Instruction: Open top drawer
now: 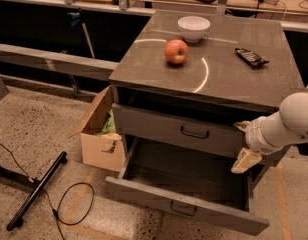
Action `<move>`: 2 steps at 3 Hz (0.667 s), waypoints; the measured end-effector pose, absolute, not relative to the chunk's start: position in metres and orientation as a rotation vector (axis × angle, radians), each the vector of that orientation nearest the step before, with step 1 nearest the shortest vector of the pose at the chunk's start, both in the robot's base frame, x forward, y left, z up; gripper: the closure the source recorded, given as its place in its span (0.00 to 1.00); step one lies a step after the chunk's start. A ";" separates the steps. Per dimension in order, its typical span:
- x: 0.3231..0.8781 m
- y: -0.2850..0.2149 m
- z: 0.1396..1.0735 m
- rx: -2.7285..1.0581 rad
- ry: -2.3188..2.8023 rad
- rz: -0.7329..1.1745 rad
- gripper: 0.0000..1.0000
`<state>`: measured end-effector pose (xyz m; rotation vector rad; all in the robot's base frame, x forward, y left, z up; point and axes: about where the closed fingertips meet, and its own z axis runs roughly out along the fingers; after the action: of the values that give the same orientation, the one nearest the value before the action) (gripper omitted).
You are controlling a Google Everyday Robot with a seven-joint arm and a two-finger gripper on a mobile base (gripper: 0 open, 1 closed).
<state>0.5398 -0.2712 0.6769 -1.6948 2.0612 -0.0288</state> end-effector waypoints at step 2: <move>0.538 -0.271 0.677 -1.745 2.049 -0.005 0.65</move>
Offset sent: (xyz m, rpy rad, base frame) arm -0.0092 -0.0041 0.0049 -0.0194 0.0500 0.0752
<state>0.5384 -0.2712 0.6771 -1.7452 2.0487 -0.0046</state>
